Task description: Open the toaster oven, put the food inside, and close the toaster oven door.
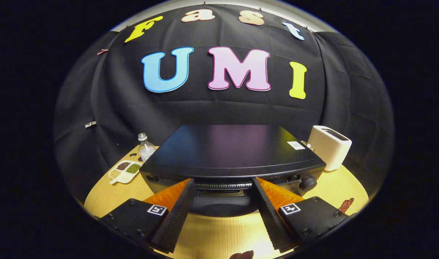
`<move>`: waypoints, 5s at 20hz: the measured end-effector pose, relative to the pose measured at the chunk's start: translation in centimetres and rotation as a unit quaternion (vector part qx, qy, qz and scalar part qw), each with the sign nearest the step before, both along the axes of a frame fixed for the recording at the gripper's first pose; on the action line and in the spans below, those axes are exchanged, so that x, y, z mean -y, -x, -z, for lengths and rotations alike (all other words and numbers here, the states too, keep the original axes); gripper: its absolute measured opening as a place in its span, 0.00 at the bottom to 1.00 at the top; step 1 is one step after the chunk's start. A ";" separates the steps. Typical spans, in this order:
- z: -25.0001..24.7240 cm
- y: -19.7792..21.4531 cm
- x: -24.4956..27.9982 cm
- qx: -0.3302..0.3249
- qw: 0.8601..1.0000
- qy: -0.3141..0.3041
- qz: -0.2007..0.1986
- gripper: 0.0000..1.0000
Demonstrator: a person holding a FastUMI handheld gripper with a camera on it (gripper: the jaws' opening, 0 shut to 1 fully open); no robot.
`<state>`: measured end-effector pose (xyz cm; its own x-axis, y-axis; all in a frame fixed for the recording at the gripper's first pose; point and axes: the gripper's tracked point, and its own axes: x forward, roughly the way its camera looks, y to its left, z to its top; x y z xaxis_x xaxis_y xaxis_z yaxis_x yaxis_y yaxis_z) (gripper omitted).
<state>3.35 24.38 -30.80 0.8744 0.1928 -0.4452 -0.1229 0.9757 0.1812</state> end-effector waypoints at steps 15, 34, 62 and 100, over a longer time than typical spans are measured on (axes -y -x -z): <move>4.6 9.3 0.3 -0.062 0.998 -0.002 -0.002 0.97; 9.0 14.3 1.1 -0.164 0.985 -0.001 -0.054 0.99; 6.9 7.7 31.0 -0.372 0.907 -0.111 -0.163 0.97; -1.4 11.0 21.8 -0.287 0.895 -0.316 -0.126 0.11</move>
<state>-7.63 2.54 -29.41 0.4303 0.7243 -0.5387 -0.0347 0.6096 0.7919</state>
